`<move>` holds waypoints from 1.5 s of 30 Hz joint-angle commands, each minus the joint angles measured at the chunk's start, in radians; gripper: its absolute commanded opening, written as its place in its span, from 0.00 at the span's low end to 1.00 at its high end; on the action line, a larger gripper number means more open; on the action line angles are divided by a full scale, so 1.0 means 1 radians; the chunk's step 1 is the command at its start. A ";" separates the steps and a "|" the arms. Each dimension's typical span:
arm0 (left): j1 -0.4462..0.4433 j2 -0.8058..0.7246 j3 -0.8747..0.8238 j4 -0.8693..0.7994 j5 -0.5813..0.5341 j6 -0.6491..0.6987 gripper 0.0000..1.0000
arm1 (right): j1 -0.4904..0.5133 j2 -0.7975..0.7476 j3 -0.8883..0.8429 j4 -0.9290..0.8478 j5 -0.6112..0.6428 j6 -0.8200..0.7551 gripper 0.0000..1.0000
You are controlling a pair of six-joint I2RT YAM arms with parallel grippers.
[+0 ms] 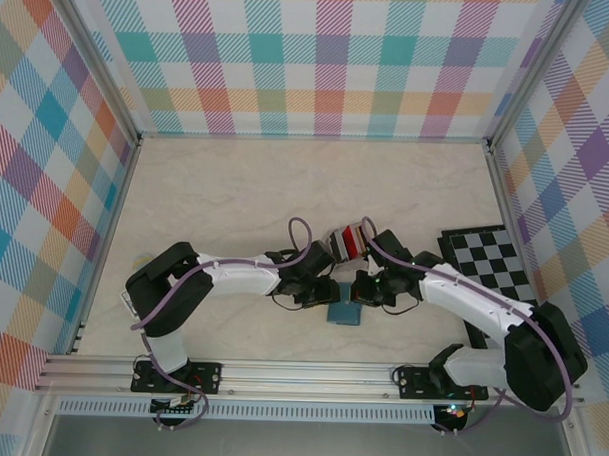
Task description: Put the credit cards into the card holder
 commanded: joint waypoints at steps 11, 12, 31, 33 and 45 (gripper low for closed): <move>-0.042 0.057 0.004 0.048 0.027 -0.008 0.38 | -0.002 0.095 0.000 0.101 -0.044 0.032 0.00; -0.042 0.057 0.004 0.049 0.028 -0.007 0.37 | -0.002 0.105 0.002 0.102 -0.049 0.033 0.00; -0.043 0.059 -0.001 0.048 0.029 -0.008 0.37 | -0.002 0.227 0.001 0.054 0.017 0.023 0.00; -0.043 0.059 -0.004 0.052 0.030 -0.010 0.36 | -0.002 0.234 -0.012 0.053 0.032 0.033 0.00; -0.043 0.055 -0.002 0.041 0.031 -0.008 0.35 | -0.004 0.214 -0.136 0.071 0.055 0.119 0.00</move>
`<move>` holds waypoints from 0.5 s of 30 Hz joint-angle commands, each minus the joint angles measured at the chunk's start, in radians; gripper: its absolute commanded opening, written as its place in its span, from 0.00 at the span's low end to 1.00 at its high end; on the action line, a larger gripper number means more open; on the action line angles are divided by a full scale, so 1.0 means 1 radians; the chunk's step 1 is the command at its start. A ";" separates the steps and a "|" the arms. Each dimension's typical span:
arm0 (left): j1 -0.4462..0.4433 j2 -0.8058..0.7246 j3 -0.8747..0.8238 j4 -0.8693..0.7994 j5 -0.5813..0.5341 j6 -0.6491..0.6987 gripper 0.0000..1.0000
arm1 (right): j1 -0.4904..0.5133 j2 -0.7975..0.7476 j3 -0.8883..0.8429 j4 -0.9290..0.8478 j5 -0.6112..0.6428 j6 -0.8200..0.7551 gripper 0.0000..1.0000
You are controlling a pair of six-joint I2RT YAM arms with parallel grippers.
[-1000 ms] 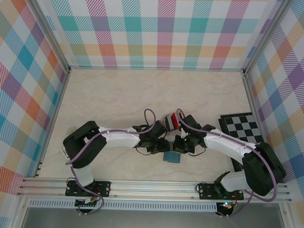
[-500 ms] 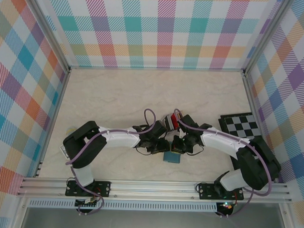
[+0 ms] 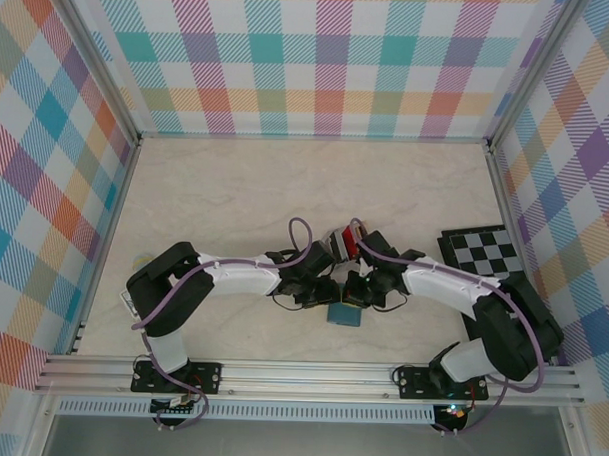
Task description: Put the credit cards into the card holder
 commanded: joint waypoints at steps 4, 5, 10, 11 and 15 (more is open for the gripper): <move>-0.043 0.050 -0.001 0.037 0.029 -0.005 0.35 | -0.004 0.057 -0.119 -0.110 0.116 0.068 0.00; -0.043 0.049 0.002 0.036 0.030 -0.005 0.35 | -0.004 0.045 -0.126 -0.112 0.113 0.076 0.00; -0.043 0.050 0.003 0.033 0.028 -0.006 0.35 | -0.004 -0.018 -0.187 -0.114 0.125 0.120 0.00; -0.043 0.051 0.004 0.034 0.027 -0.009 0.35 | -0.004 -0.023 -0.191 -0.114 0.126 0.126 0.00; -0.043 0.054 0.004 0.039 0.034 -0.013 0.35 | -0.004 -0.004 -0.211 -0.092 0.128 0.140 0.00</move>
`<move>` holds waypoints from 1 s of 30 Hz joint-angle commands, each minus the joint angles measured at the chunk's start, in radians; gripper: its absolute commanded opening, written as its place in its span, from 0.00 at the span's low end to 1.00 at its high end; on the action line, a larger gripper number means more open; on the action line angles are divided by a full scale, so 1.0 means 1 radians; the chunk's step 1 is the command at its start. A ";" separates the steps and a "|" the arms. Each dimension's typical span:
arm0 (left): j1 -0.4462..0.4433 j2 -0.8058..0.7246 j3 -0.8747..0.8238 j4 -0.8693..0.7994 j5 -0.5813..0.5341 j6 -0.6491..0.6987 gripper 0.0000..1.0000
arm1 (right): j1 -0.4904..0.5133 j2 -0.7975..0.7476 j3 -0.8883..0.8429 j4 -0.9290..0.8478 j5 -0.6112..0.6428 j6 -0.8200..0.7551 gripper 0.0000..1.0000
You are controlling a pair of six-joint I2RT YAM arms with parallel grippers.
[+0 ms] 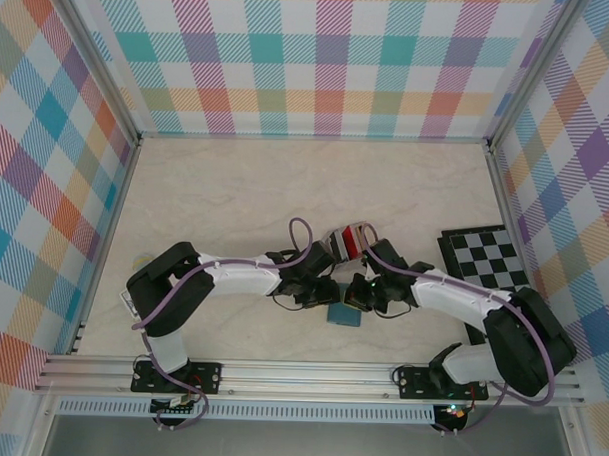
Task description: Put the credit cards into the card holder
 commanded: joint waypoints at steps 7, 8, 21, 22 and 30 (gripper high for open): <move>-0.040 0.033 0.000 0.039 0.024 -0.011 0.35 | 0.003 0.099 0.014 -0.219 0.103 -0.054 0.02; -0.039 0.017 -0.002 0.032 0.008 -0.011 0.35 | 0.003 0.073 0.041 -0.231 0.103 -0.061 0.05; -0.035 -0.256 -0.049 -0.155 -0.305 0.044 0.43 | -0.030 -0.222 0.303 -0.449 0.470 -0.186 0.49; -0.030 -0.293 -0.056 -0.197 -0.359 0.053 0.46 | -0.036 -0.240 0.321 -0.484 0.572 -0.199 0.58; 0.219 -0.694 -0.157 -0.396 -0.860 0.323 0.98 | -0.238 -0.264 0.148 0.025 1.002 -0.703 0.93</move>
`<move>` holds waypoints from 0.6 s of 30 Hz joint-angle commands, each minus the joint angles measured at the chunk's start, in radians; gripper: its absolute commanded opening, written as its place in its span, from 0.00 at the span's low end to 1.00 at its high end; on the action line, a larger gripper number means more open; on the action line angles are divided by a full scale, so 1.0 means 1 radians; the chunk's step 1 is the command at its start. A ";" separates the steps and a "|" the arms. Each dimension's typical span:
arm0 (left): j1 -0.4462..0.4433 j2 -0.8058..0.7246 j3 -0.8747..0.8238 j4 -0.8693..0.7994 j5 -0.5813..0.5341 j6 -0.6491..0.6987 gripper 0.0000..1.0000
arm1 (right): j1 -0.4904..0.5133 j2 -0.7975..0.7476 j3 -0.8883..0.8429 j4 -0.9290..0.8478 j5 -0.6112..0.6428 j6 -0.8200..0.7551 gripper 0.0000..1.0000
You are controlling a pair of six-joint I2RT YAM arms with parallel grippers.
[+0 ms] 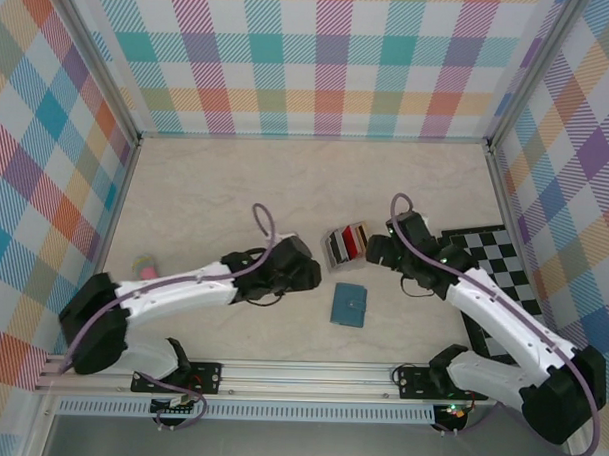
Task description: Put the credit cards into the card holder
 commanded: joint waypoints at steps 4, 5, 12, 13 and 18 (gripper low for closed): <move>0.318 -0.216 -0.101 -0.016 -0.402 0.293 1.00 | -0.243 0.102 -0.189 0.530 0.042 -0.352 0.96; 0.365 -0.237 -0.119 0.035 -0.422 0.348 1.00 | -0.294 0.128 -0.212 0.584 -0.038 -0.363 0.95; 0.610 -0.221 -0.381 0.558 -0.300 0.656 1.00 | -0.363 0.281 -0.314 0.957 -0.242 -0.478 0.95; 0.622 -0.192 -0.394 0.600 -0.284 0.662 1.00 | -0.364 0.302 -0.325 1.007 -0.269 -0.501 0.95; 0.647 0.035 -0.469 0.950 -0.202 0.744 1.00 | -0.382 0.364 -0.339 1.129 -0.384 -0.520 0.96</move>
